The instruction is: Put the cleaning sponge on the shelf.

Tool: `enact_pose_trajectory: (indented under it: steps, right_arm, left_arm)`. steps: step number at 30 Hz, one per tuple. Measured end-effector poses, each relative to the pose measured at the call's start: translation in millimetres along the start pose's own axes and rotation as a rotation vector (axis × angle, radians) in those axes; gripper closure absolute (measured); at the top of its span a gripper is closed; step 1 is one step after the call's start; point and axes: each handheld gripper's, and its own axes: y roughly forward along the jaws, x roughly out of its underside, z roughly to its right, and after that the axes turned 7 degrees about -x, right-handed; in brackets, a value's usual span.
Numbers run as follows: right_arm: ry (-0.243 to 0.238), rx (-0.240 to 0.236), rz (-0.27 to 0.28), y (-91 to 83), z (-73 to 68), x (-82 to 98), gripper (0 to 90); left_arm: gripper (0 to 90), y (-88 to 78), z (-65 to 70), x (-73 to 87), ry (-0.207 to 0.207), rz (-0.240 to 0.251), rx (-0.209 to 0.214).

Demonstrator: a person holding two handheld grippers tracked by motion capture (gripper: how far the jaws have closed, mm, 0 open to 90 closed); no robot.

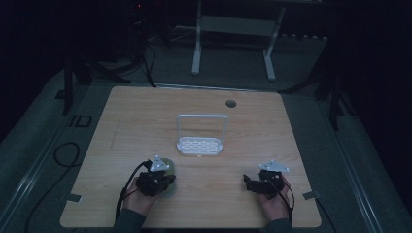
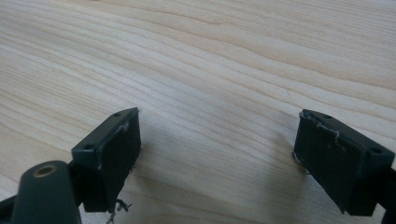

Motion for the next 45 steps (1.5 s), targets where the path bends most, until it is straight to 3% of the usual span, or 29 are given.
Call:
enact_pose_trajectory:
  steps: [14, 21, 28, 38, 42, 45]
  right_arm:
    - [0.0, 0.001, 0.0, 0.0, -0.1, 0.0, 14.4]
    - [0.0, 0.001, 0.0, 0.0, -0.1, 0.0, 14.4]
    - [0.001, 0.001, 0.0, 0.0, -0.1, 0.0, 14.3]
    - [0.0, 0.001, 0.0, 0.0, 0.0, 0.0, 14.4]
    - [0.001, 0.001, 0.0, 0.0, 0.0, 0.0, 14.4]
    - [0.001, 0.001, 0.0, 0.0, 0.0, 0.0, 14.4]
  left_arm:
    - [89.4, -18.7, -15.8, 15.0, 0.014, -0.03, -0.033]
    - [88.3, -20.1, -27.3, 16.0, 0.002, -0.015, -0.006]
    - [81.5, -26.7, -26.7, 10.7, 0.021, 0.016, 0.032]
    - [70.6, -33.9, -27.7, -0.4, 0.055, 0.04, 0.01]
    - [67.8, -36.6, -30.9, -5.9, 0.054, 0.035, -0.007]
    - [65.1, -35.8, -34.5, -10.3, 0.05, 0.011, -0.043]
